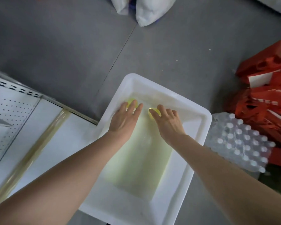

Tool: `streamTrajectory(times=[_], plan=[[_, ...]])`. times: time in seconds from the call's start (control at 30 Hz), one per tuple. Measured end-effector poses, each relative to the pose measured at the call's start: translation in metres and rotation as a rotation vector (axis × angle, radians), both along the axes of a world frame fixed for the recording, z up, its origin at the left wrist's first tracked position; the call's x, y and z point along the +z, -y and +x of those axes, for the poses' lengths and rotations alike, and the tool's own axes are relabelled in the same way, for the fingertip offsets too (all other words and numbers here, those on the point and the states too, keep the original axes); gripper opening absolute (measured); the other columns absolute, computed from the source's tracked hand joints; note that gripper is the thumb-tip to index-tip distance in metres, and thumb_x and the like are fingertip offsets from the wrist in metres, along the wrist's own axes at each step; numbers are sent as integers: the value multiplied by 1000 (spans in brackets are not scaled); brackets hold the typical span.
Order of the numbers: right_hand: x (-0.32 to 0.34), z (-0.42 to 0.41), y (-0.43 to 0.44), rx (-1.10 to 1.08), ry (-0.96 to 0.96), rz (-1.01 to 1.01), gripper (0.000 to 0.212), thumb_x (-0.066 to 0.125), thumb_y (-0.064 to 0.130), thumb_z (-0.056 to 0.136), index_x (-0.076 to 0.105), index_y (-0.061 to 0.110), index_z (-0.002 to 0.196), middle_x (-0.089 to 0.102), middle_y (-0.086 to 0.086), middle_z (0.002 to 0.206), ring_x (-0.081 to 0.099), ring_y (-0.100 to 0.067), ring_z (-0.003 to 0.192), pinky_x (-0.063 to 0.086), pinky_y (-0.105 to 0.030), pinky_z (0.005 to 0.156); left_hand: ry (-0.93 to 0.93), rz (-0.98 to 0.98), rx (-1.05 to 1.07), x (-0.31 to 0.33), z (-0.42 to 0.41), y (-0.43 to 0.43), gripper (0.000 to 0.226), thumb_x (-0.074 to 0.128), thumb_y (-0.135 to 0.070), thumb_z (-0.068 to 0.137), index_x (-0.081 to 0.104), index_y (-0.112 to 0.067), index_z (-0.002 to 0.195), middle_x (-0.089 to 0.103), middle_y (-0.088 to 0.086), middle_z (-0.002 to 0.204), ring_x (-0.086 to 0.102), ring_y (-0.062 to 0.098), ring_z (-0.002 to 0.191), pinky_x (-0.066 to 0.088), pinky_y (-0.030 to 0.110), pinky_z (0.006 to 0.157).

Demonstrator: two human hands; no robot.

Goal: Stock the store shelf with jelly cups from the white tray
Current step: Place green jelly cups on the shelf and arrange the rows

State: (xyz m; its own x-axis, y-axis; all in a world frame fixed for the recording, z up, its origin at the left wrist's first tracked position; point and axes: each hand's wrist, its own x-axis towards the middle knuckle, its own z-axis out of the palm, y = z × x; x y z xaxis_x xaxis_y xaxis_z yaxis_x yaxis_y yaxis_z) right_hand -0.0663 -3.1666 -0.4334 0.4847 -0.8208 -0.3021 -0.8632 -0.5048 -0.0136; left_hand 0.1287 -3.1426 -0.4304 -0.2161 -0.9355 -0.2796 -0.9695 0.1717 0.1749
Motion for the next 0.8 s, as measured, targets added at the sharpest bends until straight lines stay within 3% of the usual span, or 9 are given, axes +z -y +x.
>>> streamTrajectory(times=[0.07, 0.17, 0.3, 0.4, 0.53, 0.8], plan=[[-1, -1, -4, -36, 18, 5, 78, 82, 1, 48, 60, 18, 121, 54, -14, 117, 56, -32, 73, 49, -38, 68, 47, 27, 10, 2, -6, 4, 80, 67, 1, 77, 34, -14, 148, 33, 12, 153, 48, 40, 112, 51, 41, 79], [-2, -4, -13, -63, 10, 15, 66, 88, 1, 39, 65, 16, 100, 58, -13, 100, 53, -29, 64, 44, -31, 53, 135, 127, 71, 8, -12, 6, 76, 59, 1, 82, 26, -21, 147, 9, 13, 159, 49, 33, 102, 41, 34, 66], [-1, -11, -23, -86, 9, 3, 72, 90, 1, 31, 64, 16, 96, 57, -6, 81, 51, -26, 60, 30, -27, 51, 121, 211, 118, 11, -12, -1, 61, 56, 3, 85, 33, -25, 135, 1, 18, 158, 42, 27, 80, 34, 34, 57], [6, -16, -33, -161, 74, 49, 65, 89, 5, 50, 59, 18, 107, 56, -4, 83, 51, -26, 61, 32, -28, 52, 96, 245, 135, 13, -9, -12, 41, 59, -13, 93, 39, -25, 127, 14, 19, 152, 42, 27, 76, 34, 35, 56], [28, -25, -49, -221, 216, 120, 53, 73, 10, 79, 53, 17, 127, 53, -11, 101, 56, -33, 71, 48, -37, 56, 8, 231, 170, 23, -9, -37, 29, 57, -31, 95, 45, -20, 118, 39, 14, 126, 49, 29, 69, 40, 34, 56], [101, -47, -83, -185, 425, 123, 59, 68, 7, 82, 53, 20, 138, 45, -13, 110, 52, -28, 70, 52, -35, 71, -202, 126, 364, 89, -22, -97, 32, 56, -30, 84, 45, -26, 114, 52, 2, 110, 62, 27, 76, 47, 32, 62]])
